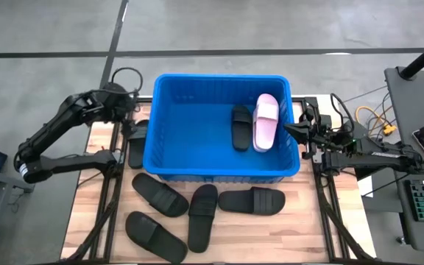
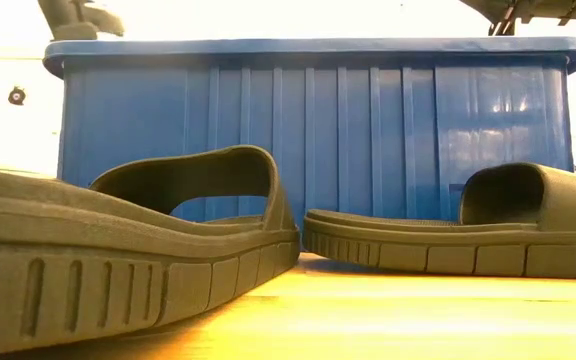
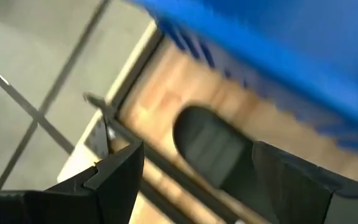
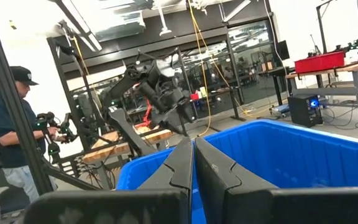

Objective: Pick and place slides into bin
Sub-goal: Put the black slide into the blue bin

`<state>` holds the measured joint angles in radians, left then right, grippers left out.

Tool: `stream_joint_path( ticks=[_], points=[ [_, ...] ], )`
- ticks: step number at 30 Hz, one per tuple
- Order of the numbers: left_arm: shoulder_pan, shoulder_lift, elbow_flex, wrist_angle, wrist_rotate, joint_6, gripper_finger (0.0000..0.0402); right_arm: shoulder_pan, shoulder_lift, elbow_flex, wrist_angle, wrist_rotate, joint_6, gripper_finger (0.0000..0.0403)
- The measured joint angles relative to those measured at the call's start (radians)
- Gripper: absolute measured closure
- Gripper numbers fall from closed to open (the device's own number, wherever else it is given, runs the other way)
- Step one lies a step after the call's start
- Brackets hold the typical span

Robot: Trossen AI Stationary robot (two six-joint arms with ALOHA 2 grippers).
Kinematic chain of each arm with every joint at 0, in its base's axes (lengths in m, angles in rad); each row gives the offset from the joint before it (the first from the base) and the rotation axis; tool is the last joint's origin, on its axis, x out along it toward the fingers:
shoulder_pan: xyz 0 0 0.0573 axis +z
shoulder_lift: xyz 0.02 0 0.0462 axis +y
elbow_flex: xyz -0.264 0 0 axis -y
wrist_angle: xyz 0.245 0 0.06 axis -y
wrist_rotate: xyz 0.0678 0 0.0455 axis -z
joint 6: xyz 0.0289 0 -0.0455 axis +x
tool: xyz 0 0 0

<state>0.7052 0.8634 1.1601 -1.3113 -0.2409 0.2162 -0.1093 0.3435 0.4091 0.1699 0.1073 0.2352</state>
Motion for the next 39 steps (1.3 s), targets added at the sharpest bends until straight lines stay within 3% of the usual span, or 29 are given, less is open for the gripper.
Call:
stream_joint_path(
  ticks=[4, 10, 14, 21, 31, 36, 39],
  points=[
    [0.0, -0.02, -0.006, -0.107, 0.018, -0.026, 0.0119, 0.0, 0.0, 0.0, 0.0, 0.009, 0.0, 0.0394],
    [0.0, -0.035, -0.03, -0.139, 0.158, 0.005, 0.0119, 0.0, 0.002, 0.0, 0.0, 0.027, -0.007, 0.0394],
    [-0.001, -0.027, -0.123, -0.136, 0.164, 0.081, 0.0119, 0.0, 0.009, 0.0, -0.001, 0.028, -0.008, 0.0394],
    [-0.001, 0.016, -0.292, -0.056, 0.218, 0.078, 0.0119, 0.0, 0.021, 0.0, -0.002, 0.027, -0.002, 0.0394],
    [0.0, 0.077, -0.381, 0.083, 0.147, 0.156, 0.0119, 0.0, 0.033, 0.0, -0.002, 0.058, 0.0, 0.0394],
    [0.0, 0.134, -0.405, 0.133, -0.003, 0.167, 0.0119, 0.0, 0.033, 0.0, -0.001, 0.078, 0.0, 0.0394],
    [0.0, 0.172, -0.423, 0.165, -0.003, 0.186, 0.0119, 0.0, 0.032, 0.0, -0.001, 0.078, 0.0, 0.0394]
  ],
)
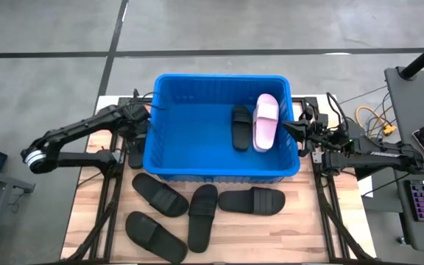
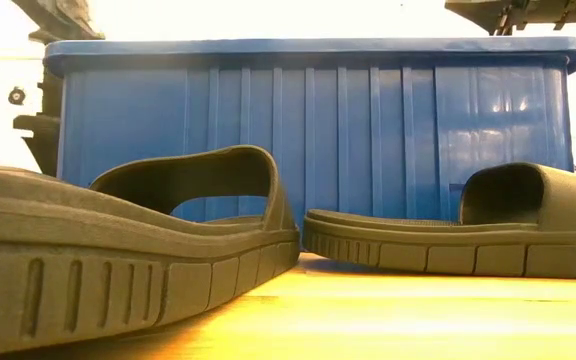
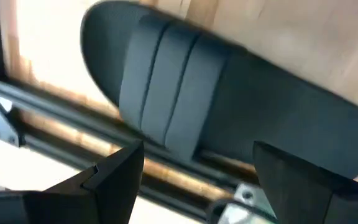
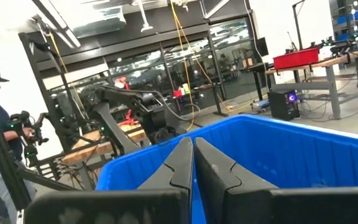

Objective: Pick and place slides into bin
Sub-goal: Put the black slide into the blue bin

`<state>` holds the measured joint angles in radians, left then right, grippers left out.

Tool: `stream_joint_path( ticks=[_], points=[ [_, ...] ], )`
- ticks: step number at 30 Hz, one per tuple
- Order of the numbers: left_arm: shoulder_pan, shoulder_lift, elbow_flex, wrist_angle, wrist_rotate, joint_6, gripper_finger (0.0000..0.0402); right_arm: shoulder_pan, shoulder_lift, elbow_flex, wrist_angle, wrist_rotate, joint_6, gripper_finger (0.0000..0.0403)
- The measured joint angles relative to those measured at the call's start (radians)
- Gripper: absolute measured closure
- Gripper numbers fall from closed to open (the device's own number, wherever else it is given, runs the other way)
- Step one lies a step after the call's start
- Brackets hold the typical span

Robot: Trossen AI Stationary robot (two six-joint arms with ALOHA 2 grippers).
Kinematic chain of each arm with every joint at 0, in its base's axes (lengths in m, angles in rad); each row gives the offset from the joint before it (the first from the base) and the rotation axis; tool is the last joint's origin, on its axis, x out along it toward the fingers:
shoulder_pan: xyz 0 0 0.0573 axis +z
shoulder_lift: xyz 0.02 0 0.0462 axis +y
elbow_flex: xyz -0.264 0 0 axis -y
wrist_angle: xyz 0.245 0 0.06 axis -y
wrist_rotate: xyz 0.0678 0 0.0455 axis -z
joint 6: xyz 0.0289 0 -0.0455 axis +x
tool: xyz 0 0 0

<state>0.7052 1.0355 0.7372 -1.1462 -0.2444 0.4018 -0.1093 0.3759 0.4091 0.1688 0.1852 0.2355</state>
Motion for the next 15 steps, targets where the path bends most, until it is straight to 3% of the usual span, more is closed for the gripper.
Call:
stream_joint_path(
  ticks=[15],
  points=[
    [0.001, 0.234, -0.022, 0.168, -0.088, 0.005, 0.0119, 0.0, 0.0, 0.0, 0.012, 0.012, 0.0, 0.0394]
  ],
)
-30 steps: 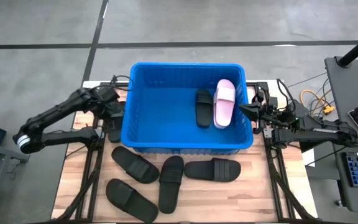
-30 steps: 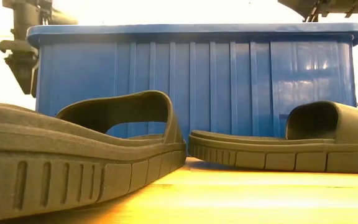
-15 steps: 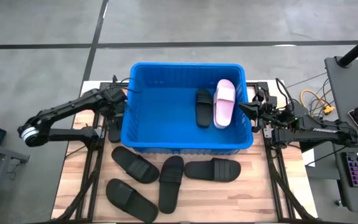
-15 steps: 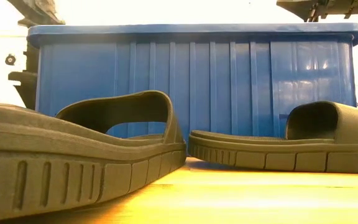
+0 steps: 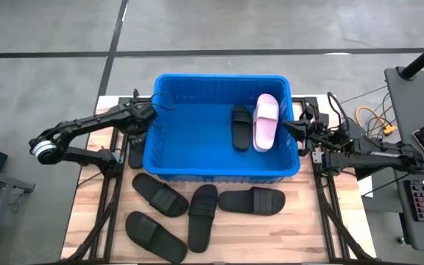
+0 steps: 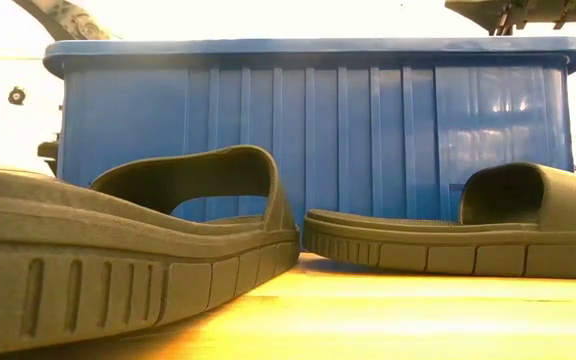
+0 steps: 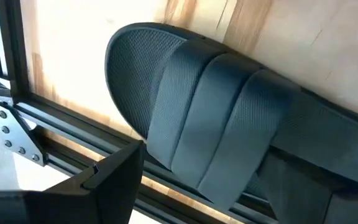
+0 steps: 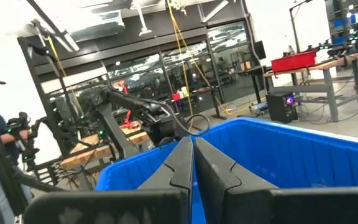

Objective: Pick and place slides into bin
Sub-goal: Put the black slide into the blue bin

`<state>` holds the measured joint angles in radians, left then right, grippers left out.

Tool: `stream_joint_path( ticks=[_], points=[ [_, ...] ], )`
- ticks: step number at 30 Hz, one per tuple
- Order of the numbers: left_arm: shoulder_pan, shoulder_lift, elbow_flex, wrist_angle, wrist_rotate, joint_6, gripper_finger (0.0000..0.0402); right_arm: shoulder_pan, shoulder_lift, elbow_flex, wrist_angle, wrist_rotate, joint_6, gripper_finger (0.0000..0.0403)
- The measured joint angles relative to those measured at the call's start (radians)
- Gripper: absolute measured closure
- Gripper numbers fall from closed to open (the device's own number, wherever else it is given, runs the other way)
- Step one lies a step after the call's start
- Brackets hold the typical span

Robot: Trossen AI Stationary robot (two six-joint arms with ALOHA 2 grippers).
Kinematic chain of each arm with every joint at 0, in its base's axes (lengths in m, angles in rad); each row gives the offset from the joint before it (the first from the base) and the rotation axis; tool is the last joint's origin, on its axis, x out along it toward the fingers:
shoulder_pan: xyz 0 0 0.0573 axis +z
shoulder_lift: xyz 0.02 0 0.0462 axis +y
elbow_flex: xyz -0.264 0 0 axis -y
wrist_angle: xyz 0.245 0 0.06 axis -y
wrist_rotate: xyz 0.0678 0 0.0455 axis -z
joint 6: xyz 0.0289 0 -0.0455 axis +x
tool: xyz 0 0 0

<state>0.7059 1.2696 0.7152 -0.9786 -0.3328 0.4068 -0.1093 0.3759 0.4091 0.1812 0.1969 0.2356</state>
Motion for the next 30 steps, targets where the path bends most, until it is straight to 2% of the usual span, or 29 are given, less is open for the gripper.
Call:
stream_joint_path(
  ticks=[9, 13, 21, 30],
  points=[
    [0.001, 0.035, -0.017, 0.1, 0.002, 0.0, 0.012, 0.0, 0.0, 0.0, 0.012, 0.025, -0.011, 0.0394],
    [0.002, 0.036, -0.02, 0.107, 0.006, 0.0, 0.014, 0.0, 0.0, 0.0, 0.017, 0.025, -0.008, 0.0394],
    [0.016, 0.031, -0.077, 0.176, 0.008, 0.02, 0.0245, 0.0, 0.0, 0.0, 0.019, 0.025, -0.008, 0.0394],
    [0.021, -0.016, -0.075, 0.133, -0.017, 0.03, 0.0388, 0.0, 0.0, 0.0, 0.039, 0.041, -0.008, 0.0394]
  ],
)
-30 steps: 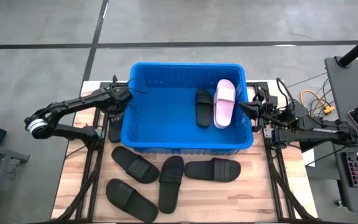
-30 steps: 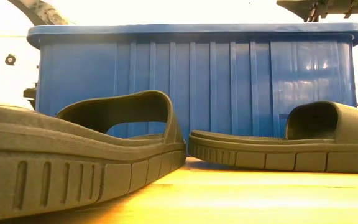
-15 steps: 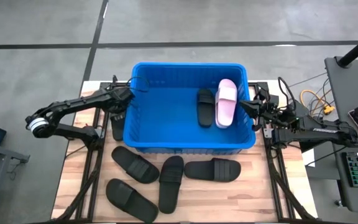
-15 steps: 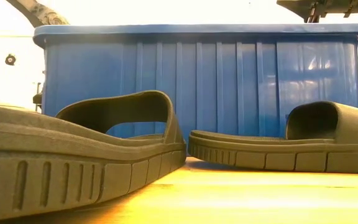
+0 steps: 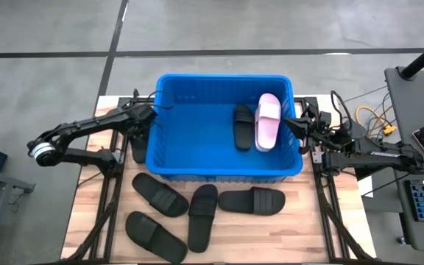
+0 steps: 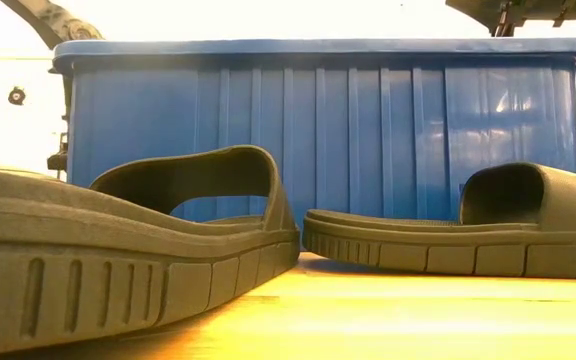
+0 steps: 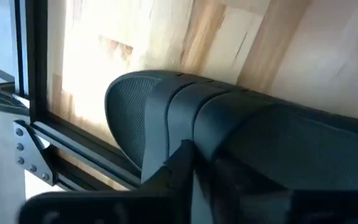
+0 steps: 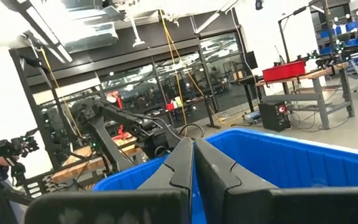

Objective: Pick and place slides into bin
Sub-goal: Put the black slide into the blue bin

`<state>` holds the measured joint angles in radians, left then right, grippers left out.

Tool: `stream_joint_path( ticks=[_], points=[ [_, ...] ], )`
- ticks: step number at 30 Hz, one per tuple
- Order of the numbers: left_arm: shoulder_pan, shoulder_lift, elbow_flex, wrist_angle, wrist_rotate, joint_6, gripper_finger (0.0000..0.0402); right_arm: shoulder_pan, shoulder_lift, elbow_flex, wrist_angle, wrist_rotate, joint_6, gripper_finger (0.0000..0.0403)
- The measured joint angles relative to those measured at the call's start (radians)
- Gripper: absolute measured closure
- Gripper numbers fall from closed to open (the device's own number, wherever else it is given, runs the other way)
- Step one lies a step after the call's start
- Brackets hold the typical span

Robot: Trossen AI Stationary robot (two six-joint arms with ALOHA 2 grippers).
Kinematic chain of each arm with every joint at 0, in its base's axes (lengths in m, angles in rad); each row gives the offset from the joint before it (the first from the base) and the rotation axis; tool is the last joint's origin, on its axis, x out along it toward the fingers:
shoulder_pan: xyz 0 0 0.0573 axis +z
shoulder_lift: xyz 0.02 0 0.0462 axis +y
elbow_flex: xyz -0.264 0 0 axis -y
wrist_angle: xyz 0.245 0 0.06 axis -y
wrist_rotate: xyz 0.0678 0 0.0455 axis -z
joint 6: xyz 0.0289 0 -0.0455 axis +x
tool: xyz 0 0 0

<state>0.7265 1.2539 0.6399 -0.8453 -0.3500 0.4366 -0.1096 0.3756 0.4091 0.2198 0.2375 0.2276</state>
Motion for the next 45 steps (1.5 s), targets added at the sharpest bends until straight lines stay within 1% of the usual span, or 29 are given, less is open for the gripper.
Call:
stream_joint_path(
  ticks=[1, 7, 14, 16, 18, 20, 23, 29, 34, 40, 45],
  points=[
    [0.0, -0.008, 0.0, -0.007, 0.0, 0.0, 0.0394, 0.0, 0.0, 0.0, 0.0, 0.0, 0.0, 0.0394],
    [0.0, -0.055, -0.001, -0.069, -0.001, 0.0, 0.04, 0.0, 0.0, 0.0, 0.0, 0.0, 0.0, 0.0394],
    [0.0, -0.161, 0.024, -0.125, -0.02, -0.034, 0.0401, 0.0, 0.0, 0.0, 0.0, 0.0, 0.0, 0.0394],
    [0.0, -0.206, 0.041, -0.154, -0.043, -0.038, 0.0401, 0.0, 0.0, 0.0, 0.0, 0.0, 0.0, 0.0394],
    [0.0, -0.241, 0.06, -0.18, -0.101, -0.041, 0.0401, 0.0, 0.0, 0.0, 0.0, 0.0, -0.001, 0.0394],
    [0.0, -0.271, 0.083, -0.218, -0.132, -0.042, 0.0401, 0.0, 0.0, 0.0, 0.0, 0.0, 0.0, 0.0394],
    [0.001, -0.314, 0.126, -0.254, -0.162, -0.046, 0.0401, 0.0, 0.0, 0.0, 0.0, -0.001, -0.003, 0.0394],
    [0.0, -0.373, 0.221, -0.29, -0.162, -0.116, 0.0401, 0.0, 0.0, 0.0, -0.001, -0.001, -0.003, 0.0394],
    [0.0, -0.403, 0.307, -0.308, -0.165, -0.118, 0.0401, 0.0, 0.0, 0.0, -0.001, -0.001, -0.003, 0.0394],
    [0.0, -0.4, 0.469, -0.368, -0.198, -0.12, 0.0401, 0.0, 0.0, 0.0, -0.001, -0.001, 0.0, 0.0394],
    [-0.002, -0.372, 0.63, -0.369, -0.197, -0.164, 0.0401, 0.0, 0.0, 0.0, -0.001, -0.001, -0.001, 0.0394]
  ],
)
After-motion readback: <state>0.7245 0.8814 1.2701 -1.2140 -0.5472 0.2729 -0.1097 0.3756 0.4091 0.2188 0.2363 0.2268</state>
